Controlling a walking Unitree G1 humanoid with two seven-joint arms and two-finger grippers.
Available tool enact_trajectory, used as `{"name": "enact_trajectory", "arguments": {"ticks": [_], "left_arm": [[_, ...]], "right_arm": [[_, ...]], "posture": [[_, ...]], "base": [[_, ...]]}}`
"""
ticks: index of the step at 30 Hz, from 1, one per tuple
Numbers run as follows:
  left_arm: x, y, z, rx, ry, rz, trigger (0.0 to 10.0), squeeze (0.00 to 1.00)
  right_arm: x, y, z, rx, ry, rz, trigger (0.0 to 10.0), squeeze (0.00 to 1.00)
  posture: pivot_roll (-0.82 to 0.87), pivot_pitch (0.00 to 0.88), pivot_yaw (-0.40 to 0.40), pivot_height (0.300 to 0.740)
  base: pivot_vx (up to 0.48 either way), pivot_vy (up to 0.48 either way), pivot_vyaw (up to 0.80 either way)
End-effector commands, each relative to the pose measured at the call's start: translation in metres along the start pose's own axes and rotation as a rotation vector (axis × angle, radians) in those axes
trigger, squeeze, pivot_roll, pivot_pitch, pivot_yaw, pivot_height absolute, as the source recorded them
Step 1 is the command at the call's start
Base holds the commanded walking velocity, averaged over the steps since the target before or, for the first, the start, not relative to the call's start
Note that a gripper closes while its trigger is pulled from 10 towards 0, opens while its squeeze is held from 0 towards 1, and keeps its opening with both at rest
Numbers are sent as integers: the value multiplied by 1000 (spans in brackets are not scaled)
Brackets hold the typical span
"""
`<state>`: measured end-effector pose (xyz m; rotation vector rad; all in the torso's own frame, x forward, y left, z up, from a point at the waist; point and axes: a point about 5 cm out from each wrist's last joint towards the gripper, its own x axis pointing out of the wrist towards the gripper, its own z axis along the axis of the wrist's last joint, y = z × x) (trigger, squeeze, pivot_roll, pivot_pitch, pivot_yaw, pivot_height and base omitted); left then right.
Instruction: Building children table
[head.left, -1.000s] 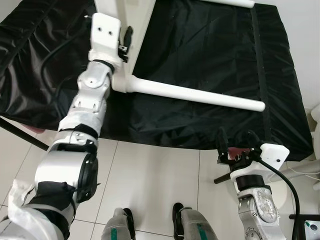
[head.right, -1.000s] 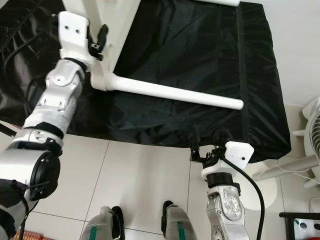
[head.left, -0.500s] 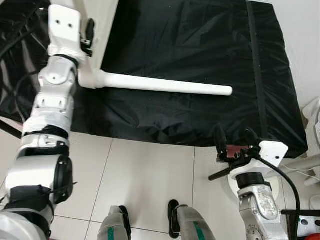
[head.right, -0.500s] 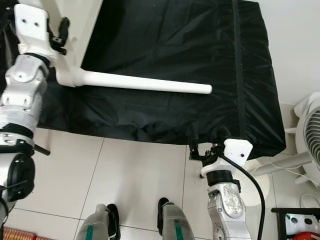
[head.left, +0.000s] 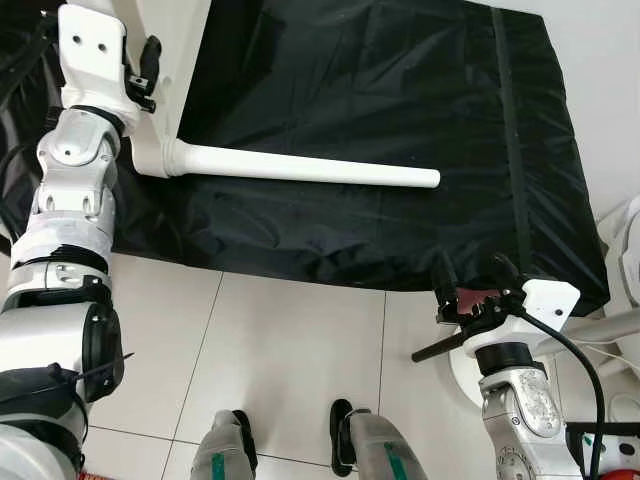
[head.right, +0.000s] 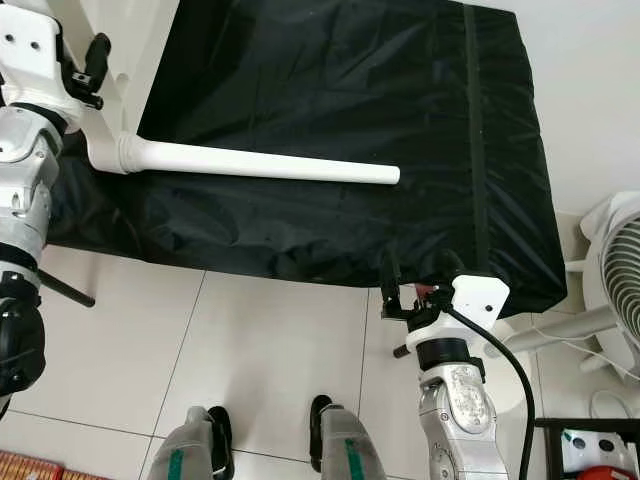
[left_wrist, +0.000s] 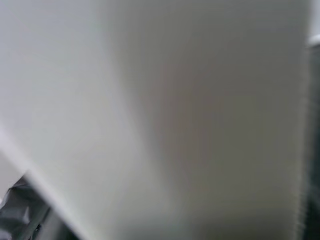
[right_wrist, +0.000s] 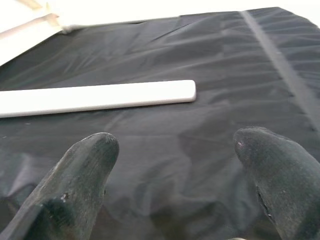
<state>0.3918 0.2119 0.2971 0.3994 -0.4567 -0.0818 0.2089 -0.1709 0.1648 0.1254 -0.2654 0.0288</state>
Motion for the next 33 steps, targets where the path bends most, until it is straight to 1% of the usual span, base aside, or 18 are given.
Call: {"name": "enact_trajectory", "arguments": {"ticks": [1,2,3,4,7,8,9,10,11,13,18,20,24,26,27,31,32,33], "left_arm": [[-1,-13,2,30,-24,-136,10000,1000],[-2,-23,3,54,-36,-211,10000,1000],[-2,-23,3,54,-36,-211,10000,1000],[-4,-31,3,90,-42,-262,10000,0],[-8,-34,1,106,-29,-250,10000,0],[-12,-36,1,85,-28,-192,10000,0],[-12,-36,1,85,-28,-192,10000,0],[-16,-34,1,52,-15,-111,10000,0],[-16,-34,1,52,-15,-111,10000,0],[-25,-30,4,-69,40,81,10000,0],[-29,-30,5,-83,44,124,10000,0],[-35,-28,10,-160,26,207,10000,0],[-37,-26,12,-223,15,249,10000,0],[-37,-26,12,-223,15,249,10000,0],[-40,-25,17,-250,-3,271,10000,1000],[-43,-25,20,-258,-11,278,10000,1000],[-46,-28,22,-227,-15,263,10000,1000],[-54,-34,28,-168,-32,264,10000,0]], "right_arm": [[-2,-1,-5,3,33,0,10000,0],[-2,-1,-5,2,31,6,10000,0],[-2,-1,-5,2,31,6,10000,0],[-2,-1,-5,-1,32,7,10000,0],[-3,-2,-5,-1,34,6,10000,0],[-4,-2,-6,0,37,3,10000,0],[-4,-2,-6,0,37,3,10000,0],[-5,-2,-7,3,39,1,10000,0],[-5,-2,-7,3,39,1,10000,0],[-2,0,-9,17,41,11,10000,0],[0,1,-9,21,41,21,10000,0],[2,2,-10,23,41,31,10000,0],[3,2,-10,24,42,38,10000,0],[3,2,-10,24,42,38,10000,0],[4,3,-10,25,44,46,10000,0],[4,3,-10,25,44,48,10000,0],[3,3,-10,25,46,49,10000,0],[3,3,-11,27,49,50,10000,0]], "posture": [[-36,210,-20,740],[-37,207,-19,740],[-37,207,-19,740],[-36,202,-17,740],[-36,199,-15,740],[-31,196,-15,740],[-31,196,-15,740],[-27,195,-20,740],[-27,195,-20,740],[-9,190,-29,740],[-3,188,-32,740],[8,184,-40,740],[10,184,-46,740],[10,184,-46,740],[9,186,-50,740],[10,188,-51,740],[11,189,-53,740],[15,188,-59,740]], "base": [[0,0,0],[0,0,0],[0,0,0],[0,0,0],[0,0,0],[0,0,0],[0,0,0],[0,0,0],[0,0,0],[0,0,0],[0,0,0],[0,0,0],[0,0,0],[0,0,0],[0,0,0],[0,0,0],[0,0,0],[0,0,0]]}}
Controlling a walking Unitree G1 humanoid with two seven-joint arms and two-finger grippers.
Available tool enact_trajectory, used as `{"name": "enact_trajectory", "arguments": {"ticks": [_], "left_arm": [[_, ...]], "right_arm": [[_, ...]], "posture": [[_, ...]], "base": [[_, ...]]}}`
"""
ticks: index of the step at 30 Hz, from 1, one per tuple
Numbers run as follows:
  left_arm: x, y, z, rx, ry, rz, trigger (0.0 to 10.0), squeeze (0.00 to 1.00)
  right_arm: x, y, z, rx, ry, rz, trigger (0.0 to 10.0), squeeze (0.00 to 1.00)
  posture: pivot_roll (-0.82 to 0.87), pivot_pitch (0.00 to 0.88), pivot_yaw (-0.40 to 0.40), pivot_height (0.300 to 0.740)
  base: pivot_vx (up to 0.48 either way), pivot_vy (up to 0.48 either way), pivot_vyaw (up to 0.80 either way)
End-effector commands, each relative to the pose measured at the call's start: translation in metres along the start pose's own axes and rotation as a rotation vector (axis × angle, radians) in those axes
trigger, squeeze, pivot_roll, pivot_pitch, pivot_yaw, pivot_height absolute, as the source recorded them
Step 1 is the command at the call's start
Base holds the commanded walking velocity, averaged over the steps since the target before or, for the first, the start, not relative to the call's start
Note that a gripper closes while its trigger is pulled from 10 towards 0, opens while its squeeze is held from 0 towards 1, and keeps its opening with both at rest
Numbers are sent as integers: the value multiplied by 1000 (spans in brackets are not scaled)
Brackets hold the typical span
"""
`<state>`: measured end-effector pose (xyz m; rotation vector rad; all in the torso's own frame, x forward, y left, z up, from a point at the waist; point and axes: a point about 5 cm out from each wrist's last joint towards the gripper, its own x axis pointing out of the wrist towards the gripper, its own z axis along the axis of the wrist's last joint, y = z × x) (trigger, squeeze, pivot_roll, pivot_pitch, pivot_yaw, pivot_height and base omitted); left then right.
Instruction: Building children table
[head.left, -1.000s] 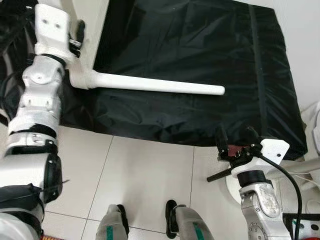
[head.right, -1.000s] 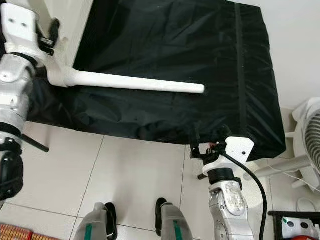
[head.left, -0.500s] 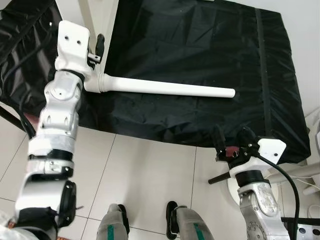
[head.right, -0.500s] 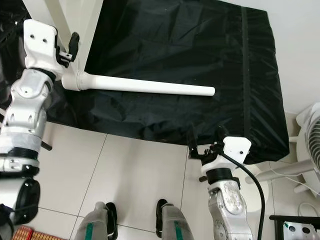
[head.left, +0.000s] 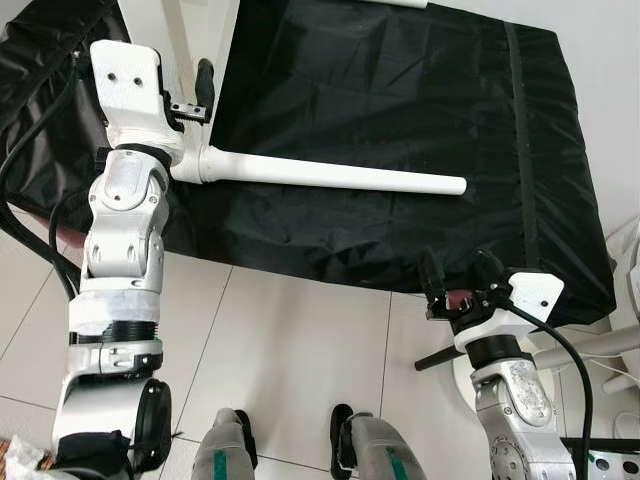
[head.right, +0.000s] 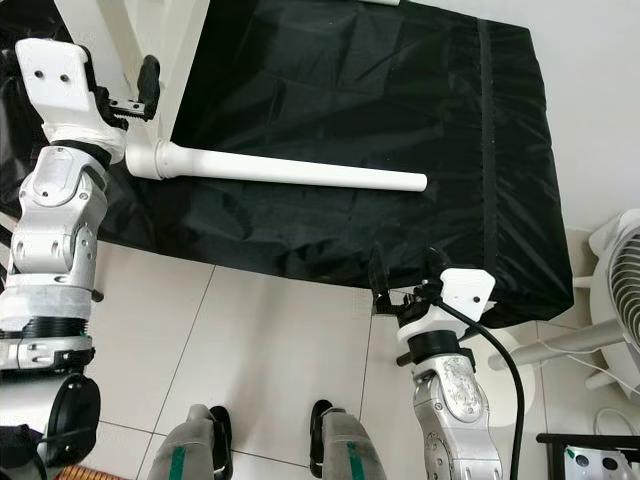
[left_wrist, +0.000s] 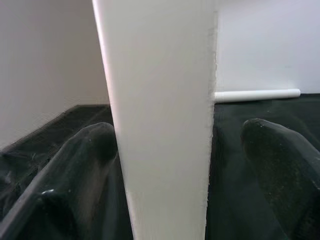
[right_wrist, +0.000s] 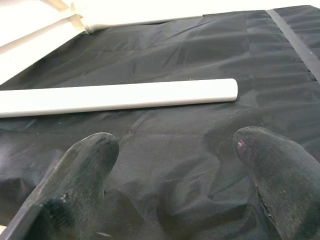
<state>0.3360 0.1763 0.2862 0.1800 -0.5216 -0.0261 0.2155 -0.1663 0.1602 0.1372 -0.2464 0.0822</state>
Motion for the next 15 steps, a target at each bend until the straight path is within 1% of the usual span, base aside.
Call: {"name": "enact_trajectory", "arguments": {"ticks": [1,2,3,4,6,7,9,10,11,12,13,15], "left_arm": [[-12,-1,5,65,-20,159,10000,0],[-12,-1,5,65,-20,159,10000,0],[-17,-2,11,107,-55,188,10000,0],[-17,-2,11,107,-55,188,10000,0],[-25,3,19,147,-82,282,10000,0],[-25,3,19,147,-82,282,10000,0],[-29,8,28,172,-118,350,10000,0],[-29,8,28,172,-118,350,10000,0],[-31,7,33,182,-154,351,10000,0],[-32,4,38,163,-182,330,10000,0],[-32,4,38,163,-182,330,10000,0],[-36,-4,40,113,-199,287,10000,0]], "right_arm": [[-2,-1,-5,9,30,1,10000,0],[-2,-1,-5,9,30,1,10000,0],[-2,-1,-5,9,31,2,10000,0],[-2,-1,-5,9,31,2,10000,0],[0,0,-5,10,29,7,10000,0],[0,0,-5,10,29,7,10000,0],[1,0,-6,11,27,9,10000,0],[1,0,-6,11,27,9,10000,0],[1,0,-6,12,27,9,10000,0],[1,0,-6,12,27,9,10000,0],[1,0,-6,12,27,9,10000,0],[1,0,-7,14,29,10,10000,0]], "posture": [[15,188,-59,740],[15,188,-59,740],[16,188,-61,740],[16,188,-61,740],[17,184,-62,740],[17,184,-62,740],[16,182,-63,740],[16,182,-63,740],[17,179,-64,740],[20,180,-65,740],[20,180,-65,740],[20,180,-65,740]], "base": [[0,0,0],[0,0,0],[0,0,0],[0,0,0],[0,0,0],[0,0,0],[0,0,0],[0,0,0],[0,0,0],[0,0,0],[0,0,0],[0,0,0]]}}
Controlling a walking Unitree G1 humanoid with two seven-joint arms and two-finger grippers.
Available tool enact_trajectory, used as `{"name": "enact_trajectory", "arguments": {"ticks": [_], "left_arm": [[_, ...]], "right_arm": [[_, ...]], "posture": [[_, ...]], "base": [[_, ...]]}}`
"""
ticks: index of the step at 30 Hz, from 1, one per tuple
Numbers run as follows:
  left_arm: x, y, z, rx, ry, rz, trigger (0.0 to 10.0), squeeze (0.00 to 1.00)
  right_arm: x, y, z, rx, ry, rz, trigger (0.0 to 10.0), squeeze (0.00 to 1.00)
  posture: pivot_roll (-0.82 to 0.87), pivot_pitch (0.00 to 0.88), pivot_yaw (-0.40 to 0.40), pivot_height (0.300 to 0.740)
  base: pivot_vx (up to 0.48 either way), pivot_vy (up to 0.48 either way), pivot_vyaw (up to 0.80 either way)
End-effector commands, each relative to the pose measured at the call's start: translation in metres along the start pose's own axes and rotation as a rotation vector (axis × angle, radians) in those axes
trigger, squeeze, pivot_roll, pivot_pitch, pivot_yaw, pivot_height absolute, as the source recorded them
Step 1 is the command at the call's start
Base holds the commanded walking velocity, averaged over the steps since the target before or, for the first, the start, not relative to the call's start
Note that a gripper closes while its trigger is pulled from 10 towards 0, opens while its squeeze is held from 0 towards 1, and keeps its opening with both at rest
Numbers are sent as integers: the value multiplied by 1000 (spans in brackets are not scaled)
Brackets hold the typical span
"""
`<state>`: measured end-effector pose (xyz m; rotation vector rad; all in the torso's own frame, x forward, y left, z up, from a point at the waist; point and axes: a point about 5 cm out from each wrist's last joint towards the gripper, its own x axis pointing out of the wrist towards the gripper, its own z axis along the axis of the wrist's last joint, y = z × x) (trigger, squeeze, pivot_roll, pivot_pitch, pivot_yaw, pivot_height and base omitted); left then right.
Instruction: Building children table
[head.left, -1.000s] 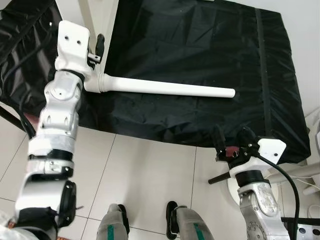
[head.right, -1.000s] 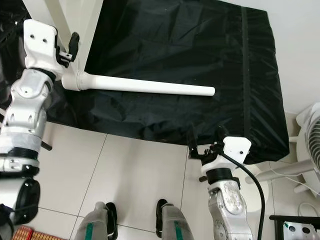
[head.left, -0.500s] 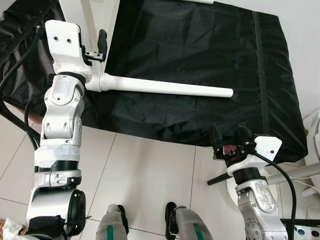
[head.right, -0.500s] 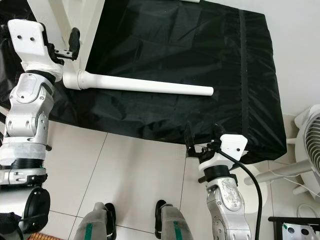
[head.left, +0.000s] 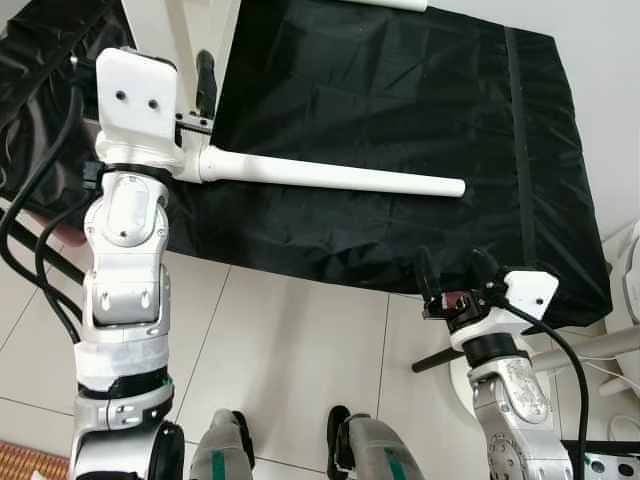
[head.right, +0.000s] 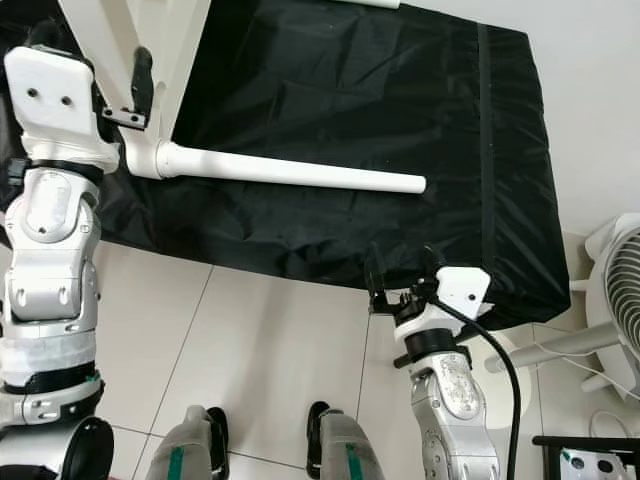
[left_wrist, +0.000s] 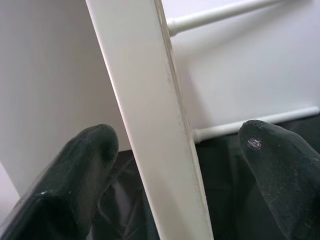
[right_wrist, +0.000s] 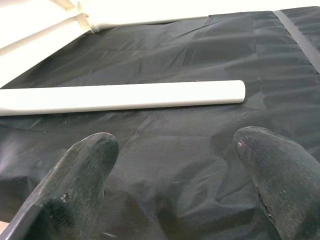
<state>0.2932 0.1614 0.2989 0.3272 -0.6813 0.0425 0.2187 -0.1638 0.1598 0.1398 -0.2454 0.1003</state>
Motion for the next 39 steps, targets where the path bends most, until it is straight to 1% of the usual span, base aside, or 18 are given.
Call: {"name": "enact_trajectory", "arguments": {"ticks": [1,3,4,6,8,9,10,11,12,14,15,16,19,23,27,32,37,39], "left_arm": [[-5,9,5,-29,-25,252,10000,0],[-6,4,7,-34,-40,216,10000,0],[-8,-4,9,-45,-74,136,10000,0],[-8,-4,9,-45,-74,136,10000,0],[-10,-11,10,-44,-88,75,10000,0],[-24,-45,6,-146,-118,-228,10000,0],[-24,-45,6,-146,-118,-228,10000,0],[-31,-53,5,-187,-138,-311,10000,0],[-31,-53,5,-187,-138,-311,10000,0],[-43,-70,-4,-175,-101,-472,10000,0],[-43,-70,-4,-175,-101,-472,10000,0],[-46,-77,-17,-208,-5,-515,10000,0],[-46,-78,-23,-241,38,-507,10000,0],[-34,-80,-52,-433,257,-352,10000,0],[-27,-77,-71,-479,341,-255,10000,0],[-25,-77,-80,-503,379,-232,10000,0],[-20,-80,-90,-525,395,-249,10000,0],[-19,-85,-97,-501,404,-309,10000,0]], "right_arm": [[-3,-2,-5,10,27,-8,10000,0],[-2,-2,-5,10,26,-8,10000,0],[-2,-2,-5,10,26,-7,10000,0],[-2,-2,-5,10,26,-7,10000,0],[-1,-2,-5,10,25,-7,10000,0],[1,-2,-6,10,23,-4,10000,0],[1,-2,-6,10,23,-4,10000,0],[2,-3,-7,9,23,-4,10000,0],[2,-3,-7,9,23,-4,10000,0],[3,-3,-7,8,17,-2,10000,0],[3,-3,-7,8,17,-2,10000,0],[4,-4,-7,7,13,-3,10000,0],[4,-4,-7,6,12,-4,10000,0],[5,-2,-8,15,7,-2,10000,0],[6,1,-7,26,-2,4,10000,0],[7,1,-7,29,-8,6,10000,0],[9,3,-7,36,-17,9,10000,0],[10,4,-6,39,-23,11,10000,0]], "posture": [[20,180,-65,740],[22,179,-65,740],[26,177,-65,740],[26,177,-65,740],[27,176,-65,740],[36,163,-63,740],[36,163,-63,740],[33,160,-61,740],[33,160,-61,740],[38,152,-58,740],[38,152,-58,740],[38,149,-55,740],[38,149,-55,740],[37,137,-51,740],[35,129,-43,740],[33,124,-37,740],[33,121,-35,740],[29,121,-31,740]], "base": [[0,0,0],[0,0,0],[0,0,0],[0,0,0],[0,0,0],[0,0,0],[0,0,0],[0,0,0],[0,0,0],[0,0,0],[0,0,0],[0,0,0],[0,0,0],[0,0,0],[0,0,0],[0,0,0],[0,0,0],[0,0,0]]}}
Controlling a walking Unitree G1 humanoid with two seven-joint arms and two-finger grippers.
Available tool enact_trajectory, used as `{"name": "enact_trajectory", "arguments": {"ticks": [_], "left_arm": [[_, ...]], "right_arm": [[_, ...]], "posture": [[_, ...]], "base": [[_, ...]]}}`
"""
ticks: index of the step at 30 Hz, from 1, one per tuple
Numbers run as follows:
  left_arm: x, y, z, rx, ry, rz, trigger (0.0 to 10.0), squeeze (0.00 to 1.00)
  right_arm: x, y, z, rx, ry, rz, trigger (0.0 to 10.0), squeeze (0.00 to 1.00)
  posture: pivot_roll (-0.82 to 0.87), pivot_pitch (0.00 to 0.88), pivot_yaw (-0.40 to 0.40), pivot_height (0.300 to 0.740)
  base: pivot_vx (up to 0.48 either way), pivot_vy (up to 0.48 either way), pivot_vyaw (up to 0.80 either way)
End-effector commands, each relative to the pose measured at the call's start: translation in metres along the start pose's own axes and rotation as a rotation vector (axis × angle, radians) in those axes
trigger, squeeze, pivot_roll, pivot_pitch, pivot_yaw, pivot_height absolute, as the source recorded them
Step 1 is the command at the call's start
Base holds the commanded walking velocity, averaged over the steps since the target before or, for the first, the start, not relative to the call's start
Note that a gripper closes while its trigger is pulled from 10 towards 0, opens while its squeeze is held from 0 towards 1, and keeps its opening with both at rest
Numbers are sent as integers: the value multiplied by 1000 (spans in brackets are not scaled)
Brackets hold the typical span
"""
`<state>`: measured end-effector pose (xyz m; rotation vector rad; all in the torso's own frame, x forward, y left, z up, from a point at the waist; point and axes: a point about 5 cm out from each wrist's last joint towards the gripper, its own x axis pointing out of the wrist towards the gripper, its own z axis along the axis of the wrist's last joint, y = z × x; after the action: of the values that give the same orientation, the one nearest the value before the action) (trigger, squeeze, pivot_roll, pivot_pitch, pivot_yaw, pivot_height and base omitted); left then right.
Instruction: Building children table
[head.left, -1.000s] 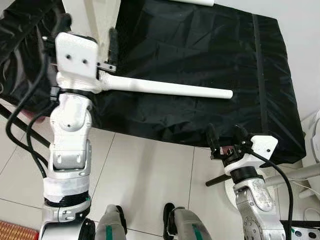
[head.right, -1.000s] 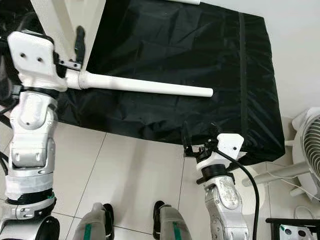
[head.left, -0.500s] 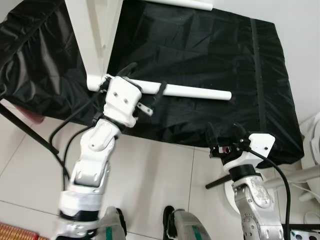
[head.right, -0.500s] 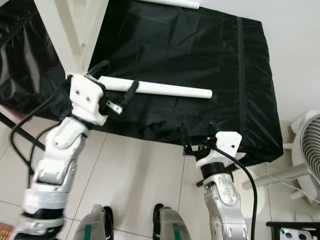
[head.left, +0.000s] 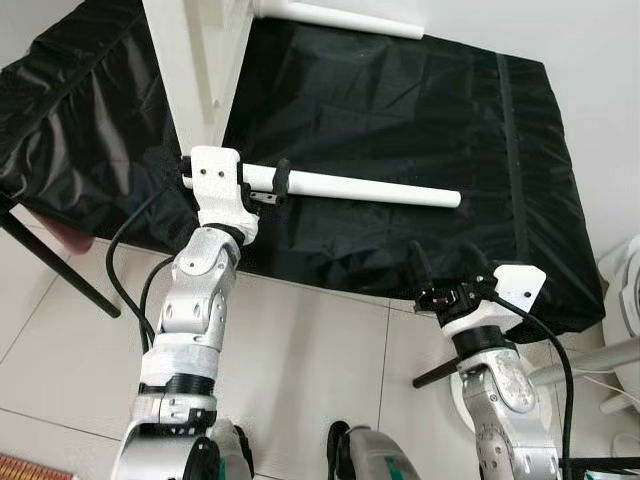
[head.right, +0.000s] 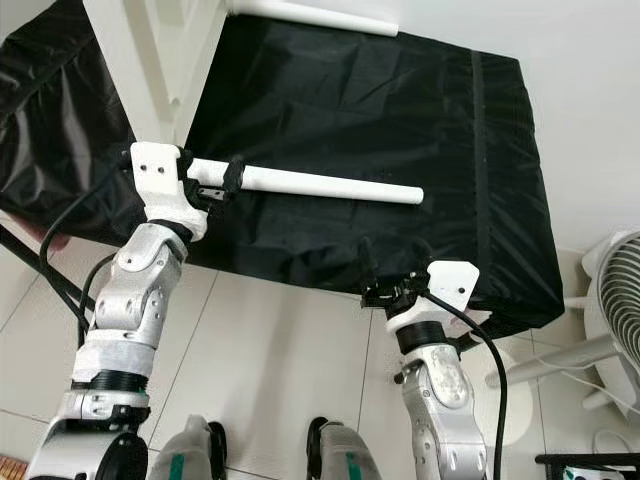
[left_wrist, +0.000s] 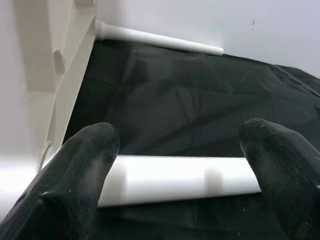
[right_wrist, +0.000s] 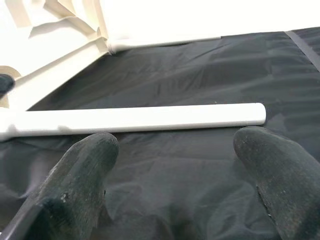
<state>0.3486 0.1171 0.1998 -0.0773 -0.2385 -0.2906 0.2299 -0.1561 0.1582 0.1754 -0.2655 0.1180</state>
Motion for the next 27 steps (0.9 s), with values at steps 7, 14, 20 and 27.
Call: {"name": "enact_trajectory", "arguments": {"ticks": [7,14,20,27], "left_arm": [[9,1,-15,21,61,-110,10000,0],[17,12,-18,52,78,-115,10000,0],[21,17,-18,76,77,-119,10000,0],[27,36,-14,172,91,-113,10000,0]], "right_arm": [[-1,-3,0,4,-11,-8,10000,0],[-5,1,3,28,-11,35,10000,0],[-7,2,3,30,-13,38,10000,0],[-10,4,3,32,-8,42,10000,0]], "posture": [[21,128,-31,740],[12,136,-31,740],[6,142,-32,740],[-1,149,-26,740]], "base": [[0,0,0],[0,0,0],[0,0,0],[0,0,0]]}}
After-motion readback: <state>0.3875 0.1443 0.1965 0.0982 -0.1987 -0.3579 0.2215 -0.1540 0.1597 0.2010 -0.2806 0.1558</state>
